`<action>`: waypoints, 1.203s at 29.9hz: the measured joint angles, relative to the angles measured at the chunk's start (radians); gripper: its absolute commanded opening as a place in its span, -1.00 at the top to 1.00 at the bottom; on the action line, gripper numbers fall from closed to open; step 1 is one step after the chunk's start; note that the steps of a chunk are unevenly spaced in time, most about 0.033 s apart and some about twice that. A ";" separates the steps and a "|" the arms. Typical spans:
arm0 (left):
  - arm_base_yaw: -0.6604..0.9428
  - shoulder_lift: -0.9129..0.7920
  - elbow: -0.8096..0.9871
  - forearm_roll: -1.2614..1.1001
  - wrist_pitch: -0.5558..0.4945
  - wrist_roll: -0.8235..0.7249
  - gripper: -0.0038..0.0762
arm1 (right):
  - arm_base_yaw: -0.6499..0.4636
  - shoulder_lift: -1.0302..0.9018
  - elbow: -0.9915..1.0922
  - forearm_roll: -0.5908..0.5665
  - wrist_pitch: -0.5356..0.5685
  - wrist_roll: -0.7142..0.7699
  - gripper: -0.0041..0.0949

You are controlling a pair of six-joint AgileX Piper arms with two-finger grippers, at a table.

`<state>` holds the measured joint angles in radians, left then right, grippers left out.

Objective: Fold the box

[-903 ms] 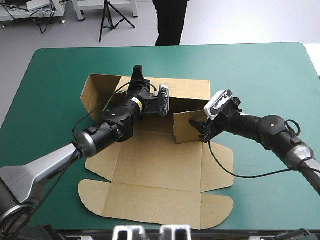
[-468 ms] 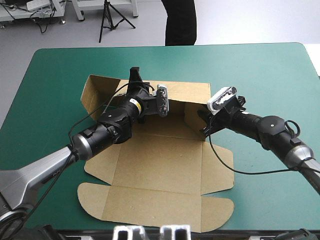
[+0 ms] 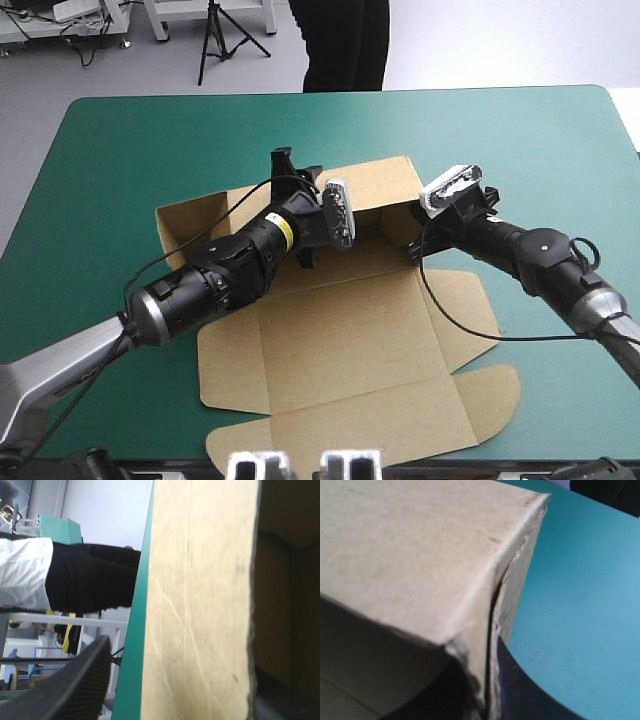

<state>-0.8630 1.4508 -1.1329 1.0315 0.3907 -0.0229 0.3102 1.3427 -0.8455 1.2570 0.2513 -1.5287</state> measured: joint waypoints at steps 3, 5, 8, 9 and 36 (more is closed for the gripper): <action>-0.045 -0.042 0.000 -0.018 0.020 0.000 -0.49 | -0.001 0.000 -0.031 -0.052 -0.009 0.047 0.95; -0.070 -0.067 0.000 -0.041 0.037 0.000 -0.49 | -0.009 0.001 -0.052 -0.113 -0.007 0.106 0.95; -0.094 -0.102 0.000 -0.098 0.067 0.000 -0.38 | -0.050 0.012 -0.091 -0.209 0.031 0.213 0.95; -0.099 -0.115 0.000 -0.117 0.072 -0.001 -0.24 | -0.073 0.021 -0.110 -0.254 0.055 0.262 0.95; 0.092 -0.243 -0.125 -0.406 0.434 -0.357 0.87 | -0.197 0.060 -0.511 -0.985 0.747 0.927 0.95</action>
<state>-0.7710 1.2075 -1.2584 0.6258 0.8244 -0.3802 0.1137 1.4025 -1.3565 0.2718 0.9981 -0.6013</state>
